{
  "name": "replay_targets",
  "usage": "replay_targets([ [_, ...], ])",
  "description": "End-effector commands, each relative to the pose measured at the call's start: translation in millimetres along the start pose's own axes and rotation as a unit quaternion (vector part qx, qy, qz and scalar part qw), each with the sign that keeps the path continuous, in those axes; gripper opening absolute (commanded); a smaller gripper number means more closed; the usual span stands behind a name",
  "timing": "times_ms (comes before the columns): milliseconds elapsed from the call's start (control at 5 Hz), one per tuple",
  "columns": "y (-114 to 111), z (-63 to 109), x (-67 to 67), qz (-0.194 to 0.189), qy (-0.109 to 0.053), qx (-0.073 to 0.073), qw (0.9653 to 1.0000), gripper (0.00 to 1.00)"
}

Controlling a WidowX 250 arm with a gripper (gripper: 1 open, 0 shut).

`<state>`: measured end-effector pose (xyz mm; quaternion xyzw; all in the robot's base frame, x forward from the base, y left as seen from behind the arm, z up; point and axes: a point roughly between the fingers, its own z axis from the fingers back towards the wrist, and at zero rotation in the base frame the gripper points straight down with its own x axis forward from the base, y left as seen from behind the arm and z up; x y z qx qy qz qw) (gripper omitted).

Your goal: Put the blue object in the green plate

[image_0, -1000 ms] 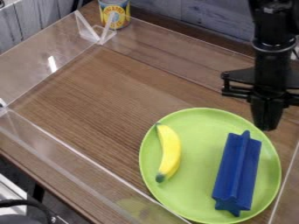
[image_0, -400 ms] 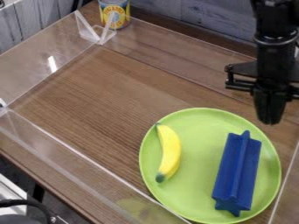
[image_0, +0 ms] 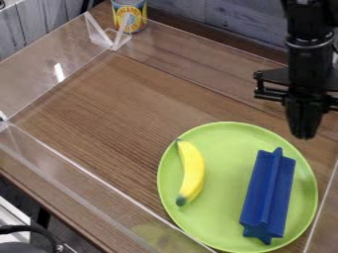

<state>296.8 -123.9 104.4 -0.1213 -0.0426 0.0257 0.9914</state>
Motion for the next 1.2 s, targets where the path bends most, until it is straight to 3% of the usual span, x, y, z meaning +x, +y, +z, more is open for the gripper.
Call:
replay_targets([
  [0,-1.7,12.7,9.3,-0.01,-0.021,-0.011,0.9997,0.0],
  [800,3.0,7.8,14.1,-0.046,-0.013,-0.016,0.9987,0.0],
  [1000,4.0,5.9,15.3,-0.053,-0.011,-0.017,0.9984,1.0],
])
